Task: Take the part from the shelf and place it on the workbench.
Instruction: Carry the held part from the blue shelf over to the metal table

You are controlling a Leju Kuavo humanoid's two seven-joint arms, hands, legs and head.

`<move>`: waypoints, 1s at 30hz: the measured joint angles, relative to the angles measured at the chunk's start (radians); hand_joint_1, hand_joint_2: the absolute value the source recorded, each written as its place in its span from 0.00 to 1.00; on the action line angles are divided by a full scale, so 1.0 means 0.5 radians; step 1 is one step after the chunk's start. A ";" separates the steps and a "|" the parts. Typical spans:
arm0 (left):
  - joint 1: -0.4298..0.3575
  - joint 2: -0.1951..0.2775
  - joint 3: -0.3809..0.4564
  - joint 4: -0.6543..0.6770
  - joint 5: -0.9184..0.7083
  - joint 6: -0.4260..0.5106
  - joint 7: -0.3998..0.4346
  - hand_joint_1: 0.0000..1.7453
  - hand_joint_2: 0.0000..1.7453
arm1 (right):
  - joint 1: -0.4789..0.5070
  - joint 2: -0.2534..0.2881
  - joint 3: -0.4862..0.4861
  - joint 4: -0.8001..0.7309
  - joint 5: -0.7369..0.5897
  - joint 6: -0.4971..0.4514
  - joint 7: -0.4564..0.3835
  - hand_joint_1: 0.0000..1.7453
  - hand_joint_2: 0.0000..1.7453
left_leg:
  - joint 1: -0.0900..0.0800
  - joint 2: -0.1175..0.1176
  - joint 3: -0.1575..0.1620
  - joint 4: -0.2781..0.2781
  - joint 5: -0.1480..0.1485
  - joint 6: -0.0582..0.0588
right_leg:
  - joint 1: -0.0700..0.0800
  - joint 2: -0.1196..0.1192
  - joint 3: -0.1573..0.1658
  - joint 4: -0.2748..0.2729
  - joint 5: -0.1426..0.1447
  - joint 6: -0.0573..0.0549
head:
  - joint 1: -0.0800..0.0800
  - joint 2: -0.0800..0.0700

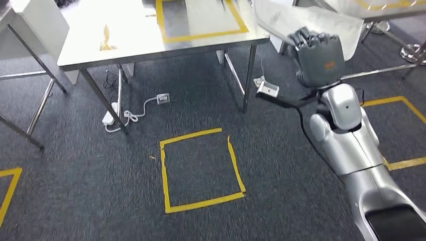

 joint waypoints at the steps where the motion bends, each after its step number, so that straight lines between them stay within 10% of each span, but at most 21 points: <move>1: -0.003 0.001 0.000 0.000 0.000 0.000 0.000 0.00 1.00 | -0.006 0.001 0.000 0.000 0.000 -0.002 -0.003 1.00 1.00 | 0.005 0.014 -0.077 0.117 -0.009 -0.012 | -0.004 -0.001 0.024 -0.003 -0.017 -0.007 | -0.002 0.000; 4: 0.001 0.001 0.000 0.000 0.000 0.000 -0.001 0.00 1.00 | -0.007 0.005 0.001 0.002 -0.001 -0.004 -0.014 1.00 1.00 | 0.026 0.035 -0.321 0.409 -0.166 -0.041 | -0.009 -0.001 0.096 -0.005 -0.085 -0.009 | -0.006 0.000; 6: 0.005 0.000 0.002 0.000 0.000 0.000 -0.002 0.00 1.00 | -0.006 0.009 0.002 0.007 -0.003 -0.005 -0.022 1.00 1.00 | 0.036 0.040 -0.376 0.362 -0.195 -0.051 | -0.015 -0.001 0.161 -0.005 -0.137 -0.001 | -0.006 0.000; 11: 0.019 -0.004 0.021 0.005 -0.001 -0.001 -0.006 0.00 1.00 | -0.028 0.028 0.004 0.023 -0.011 -0.009 -0.046 1.00 1.00 | 0.042 0.074 -0.287 -0.166 0.264 -0.027 | -0.019 -0.001 0.301 -0.010 -0.274 0.054 | -0.014 0.000; 14: 0.011 -0.010 0.027 0.004 -0.002 -0.002 -0.011 0.00 1.00 | -0.053 0.036 0.006 0.027 -0.012 -0.008 -0.051 1.00 1.00 | 0.045 0.065 -0.236 -0.185 0.244 0.028 | -0.015 0.000 0.326 0.027 -0.264 0.093 | -0.011 0.000; 17: 0.007 -0.012 0.034 0.002 -0.003 -0.002 -0.017 0.00 1.00 | -0.070 0.040 0.013 0.032 -0.012 -0.004 -0.056 1.00 1.00 | 0.045 0.048 -0.168 -0.191 0.196 0.064 | -0.017 -0.007 0.136 0.347 -0.269 0.106 | -0.004 0.000; 21: 0.013 -0.015 0.038 0.002 -0.006 -0.004 -0.019 0.00 1.00 | -0.070 0.041 0.036 0.055 -0.013 0.010 -0.062 1.00 1.00 | 0.025 0.031 -0.063 -0.191 0.100 0.083 | 0.001 -0.007 -0.161 0.550 -0.470 0.089 | -0.001 0.000; 26: 0.012 -0.028 0.043 0.004 -0.017 -0.005 -0.021 0.00 1.00 | -0.061 0.033 0.049 0.068 -0.014 -0.012 -0.066 1.00 1.00 | -0.004 0.016 0.076 -0.190 -0.038 0.071 | 0.054 0.007 -0.102 0.042 -0.028 0.005 | -0.002 0.000; 30: 0.007 -0.028 0.046 0.000 -0.025 -0.008 -0.020 0.00 1.00 | -0.072 0.026 0.049 0.068 -0.028 -0.019 -0.076 1.00 1.00 | -0.011 0.018 0.118 -0.087 -0.060 0.031 | 0.039 0.018 0.003 -0.007 0.003 -0.023 | -0.004 0.000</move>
